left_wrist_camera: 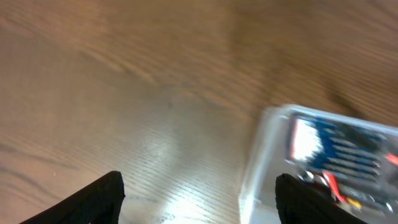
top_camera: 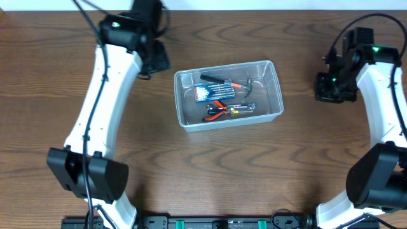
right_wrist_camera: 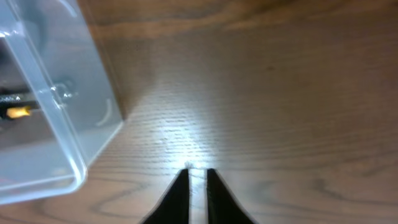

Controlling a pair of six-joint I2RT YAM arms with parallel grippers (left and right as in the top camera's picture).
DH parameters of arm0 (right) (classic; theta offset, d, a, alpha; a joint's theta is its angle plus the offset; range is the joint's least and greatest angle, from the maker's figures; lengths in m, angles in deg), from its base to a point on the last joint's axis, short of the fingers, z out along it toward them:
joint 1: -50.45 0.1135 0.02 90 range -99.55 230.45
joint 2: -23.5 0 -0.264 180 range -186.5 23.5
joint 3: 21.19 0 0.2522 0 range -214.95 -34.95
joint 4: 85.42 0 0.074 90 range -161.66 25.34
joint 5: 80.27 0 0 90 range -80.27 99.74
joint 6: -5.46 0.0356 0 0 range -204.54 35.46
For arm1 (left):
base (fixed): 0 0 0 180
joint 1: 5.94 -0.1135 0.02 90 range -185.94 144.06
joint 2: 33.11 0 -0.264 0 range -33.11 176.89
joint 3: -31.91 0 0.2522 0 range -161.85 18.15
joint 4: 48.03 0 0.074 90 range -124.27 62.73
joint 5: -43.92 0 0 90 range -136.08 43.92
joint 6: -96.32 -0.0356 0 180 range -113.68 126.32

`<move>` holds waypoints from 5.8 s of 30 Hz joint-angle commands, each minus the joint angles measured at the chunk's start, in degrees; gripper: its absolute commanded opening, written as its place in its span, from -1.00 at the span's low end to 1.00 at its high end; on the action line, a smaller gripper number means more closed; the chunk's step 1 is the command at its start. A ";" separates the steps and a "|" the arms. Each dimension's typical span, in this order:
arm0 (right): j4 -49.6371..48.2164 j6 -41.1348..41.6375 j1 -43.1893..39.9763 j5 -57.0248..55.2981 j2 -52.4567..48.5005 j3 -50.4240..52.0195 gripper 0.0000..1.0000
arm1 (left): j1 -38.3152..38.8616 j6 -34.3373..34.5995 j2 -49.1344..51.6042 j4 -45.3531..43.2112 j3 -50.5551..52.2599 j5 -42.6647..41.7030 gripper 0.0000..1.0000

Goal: Pack container

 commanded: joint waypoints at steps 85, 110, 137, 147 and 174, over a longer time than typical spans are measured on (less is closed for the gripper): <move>-0.39 -15.39 9.46 14.56 -4.76 5.14 -0.93 | -5.09 -10.88 9.44 -22.62 20.92 -21.62 0.53; -0.90 -15.50 11.87 12.07 -4.76 5.14 -0.85 | -5.11 -10.88 9.44 -25.42 20.92 -20.90 0.52; -8.72 -1.40 5.86 -8.55 -0.74 -14.60 0.98 | -12.07 -19.23 -18.88 -12.63 18.73 -1.64 0.97; -8.96 2.01 5.57 -8.33 20.46 -3.02 0.99 | -8.59 -20.11 -41.03 -13.62 31.23 -2.25 0.97; -16.46 15.37 16.35 -18.91 62.49 43.87 0.99 | -4.72 -25.22 -86.60 -28.44 66.27 -1.84 0.97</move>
